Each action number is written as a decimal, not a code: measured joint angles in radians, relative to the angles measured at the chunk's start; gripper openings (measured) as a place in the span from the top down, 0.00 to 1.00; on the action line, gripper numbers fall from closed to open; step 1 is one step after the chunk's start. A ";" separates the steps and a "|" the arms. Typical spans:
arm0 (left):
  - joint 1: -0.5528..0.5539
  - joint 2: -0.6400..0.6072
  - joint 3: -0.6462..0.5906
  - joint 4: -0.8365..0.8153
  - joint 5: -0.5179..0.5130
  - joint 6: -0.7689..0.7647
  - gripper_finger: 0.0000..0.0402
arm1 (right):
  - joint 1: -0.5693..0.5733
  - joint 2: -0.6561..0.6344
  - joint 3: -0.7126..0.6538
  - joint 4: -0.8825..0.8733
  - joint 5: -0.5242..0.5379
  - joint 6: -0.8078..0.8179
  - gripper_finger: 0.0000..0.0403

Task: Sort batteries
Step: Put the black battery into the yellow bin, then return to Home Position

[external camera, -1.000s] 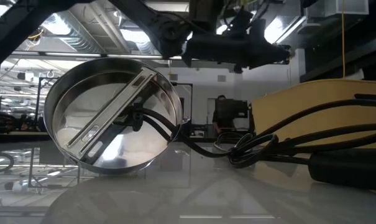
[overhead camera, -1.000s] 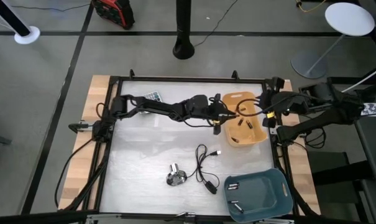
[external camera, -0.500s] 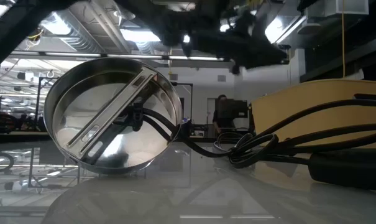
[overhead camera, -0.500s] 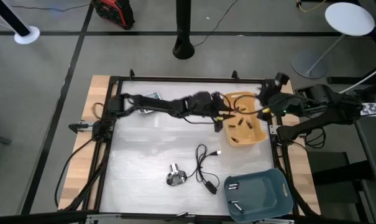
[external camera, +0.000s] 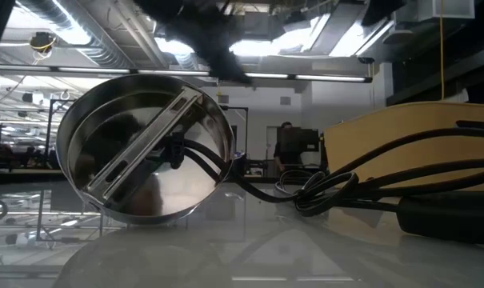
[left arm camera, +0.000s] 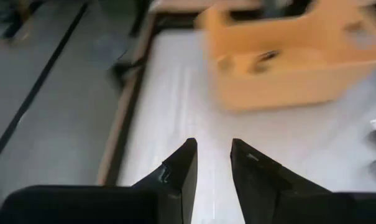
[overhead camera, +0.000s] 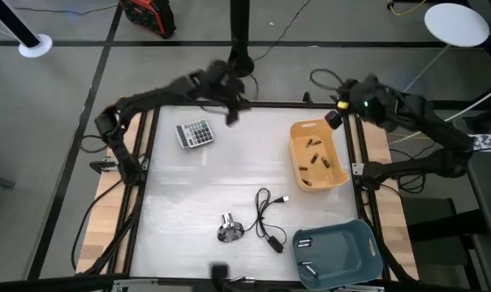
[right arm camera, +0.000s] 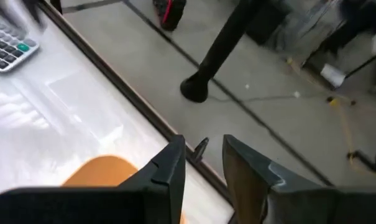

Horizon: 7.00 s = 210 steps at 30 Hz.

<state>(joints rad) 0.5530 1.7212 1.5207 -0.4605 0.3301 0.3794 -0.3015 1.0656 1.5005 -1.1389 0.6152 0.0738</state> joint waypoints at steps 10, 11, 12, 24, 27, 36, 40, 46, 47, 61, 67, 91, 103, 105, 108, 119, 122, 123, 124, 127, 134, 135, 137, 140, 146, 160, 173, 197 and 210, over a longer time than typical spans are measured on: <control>0.413 -0.028 -0.067 -0.085 0.093 -0.059 0.81 | -0.320 0.103 0.000 0.065 -0.106 0.075 0.74; 0.447 -0.028 -0.072 -0.075 0.107 -0.088 0.81 | -0.347 0.119 0.000 0.087 -0.120 0.109 0.74; 0.478 -0.028 -0.075 -0.071 0.121 -0.117 0.81 | -0.374 0.135 0.000 0.109 -0.139 0.133 0.74; 0.622 -0.028 -0.126 -0.085 0.143 -0.201 0.82 | -0.630 0.427 0.000 0.425 -0.416 0.211 0.74; 0.622 -0.028 -0.126 -0.083 0.143 -0.131 0.82 | -0.637 0.517 0.000 0.436 -0.509 0.210 0.74; 0.621 -0.028 -0.126 -0.078 0.142 -0.090 0.82 | -0.620 0.670 -0.001 0.414 -0.716 0.082 0.74; 0.621 -0.028 -0.126 -0.078 0.142 -0.094 0.82 | -0.622 0.671 -0.001 0.315 -0.790 0.049 0.74; 0.621 -0.028 -0.126 -0.078 0.142 -0.103 0.82 | -0.603 0.671 -0.001 0.051 -0.833 -0.003 0.74; 0.621 -0.028 -0.126 -0.077 0.142 -0.107 0.82 | -0.596 0.671 -0.001 0.031 -0.828 -0.005 0.74; 0.621 -0.028 -0.126 -0.078 0.142 -0.091 0.82 | -0.493 0.669 -0.001 -0.042 -0.654 -0.029 0.74; 0.621 -0.028 -0.126 -0.078 0.142 -0.091 0.82 | -0.478 0.668 -0.001 -0.062 -0.674 -0.028 0.74; 0.621 -0.027 -0.125 -0.083 0.141 -0.050 0.82 | -0.259 0.667 -0.001 -0.224 -0.925 0.061 0.74; 0.627 -0.042 -0.125 -0.085 0.142 -0.033 0.82 | -0.230 0.661 0.083 -0.216 -0.874 0.104 0.74; 0.634 -0.070 -0.125 -0.085 0.153 -0.037 0.82 | -0.236 0.652 0.128 -0.215 -0.835 0.104 0.74; 0.655 -0.124 -0.124 -0.110 0.193 -0.022 0.82 | -0.247 0.621 0.197 -0.215 -0.788 0.102 0.74; 0.688 -0.320 -0.119 -0.473 0.418 0.107 0.82 | -0.331 0.380 0.305 -0.169 -0.729 0.011 0.74; 0.683 -0.378 -0.119 -0.521 0.497 0.061 0.82 | -0.329 0.294 0.304 -0.159 -0.701 -0.061 0.74; 0.682 -0.397 -0.118 -0.525 0.519 0.025 0.82 | -0.329 0.268 0.304 -0.159 -0.695 -0.093 0.74; 0.678 -0.415 -0.118 -0.525 0.531 -0.007 0.82 | -0.329 0.244 0.304 -0.160 -0.695 -0.125 0.74; 0.636 -0.471 -0.119 -0.525 0.571 -0.093 0.82 | -0.328 0.173 0.304 -0.183 -0.729 -0.225 0.74; 0.435 -0.561 -0.129 -0.512 0.580 -0.196 0.82 | -0.333 0.016 0.281 -0.258 -0.815 -0.415 0.74; 0.400 -0.568 -0.138 -0.499 0.581 -0.205 0.82 | -0.337 -0.021 0.257 -0.252 -0.823 -0.430 0.74; 0.331 -0.582 -0.174 -0.425 0.581 -0.239 0.82 | -0.343 -0.093 0.184 -0.210 -0.859 -0.454 0.74; 0.234 -0.598 -0.264 -0.151 0.577 -0.328 0.82 | -0.341 -0.213 0.025 -0.095 -0.923 -0.448 0.74; 0.111 -0.607 -0.463 0.354 0.477 -0.500 0.82 | -0.341 -0.455 -0.369 0.222 -0.977 -0.303 0.74; -0.036 -0.606 -0.943 1.109 0.176 -0.753 0.82 | -0.341 -0.814 -0.954 0.512 -1.167 0.037 0.74; -0.036 -0.607 -1.272 1.575 0.021 -0.878 0.82 | -0.340 -1.061 -0.997 0.439 -1.014 0.240 0.74; -0.036 -0.606 -1.477 1.554 -0.098 -0.735 0.82 | -0.340 -1.055 -1.300 0.719 -1.025 0.412 0.74; -0.035 -0.606 -1.499 1.149 -0.098 -0.791 0.82 | -0.340 -1.055 -1.335 0.640 -0.999 0.471 0.74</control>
<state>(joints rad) 0.5176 1.1149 0.0216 0.6882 0.2317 -0.4118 -0.6418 0.0108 0.1658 -0.4987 -0.3840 0.5449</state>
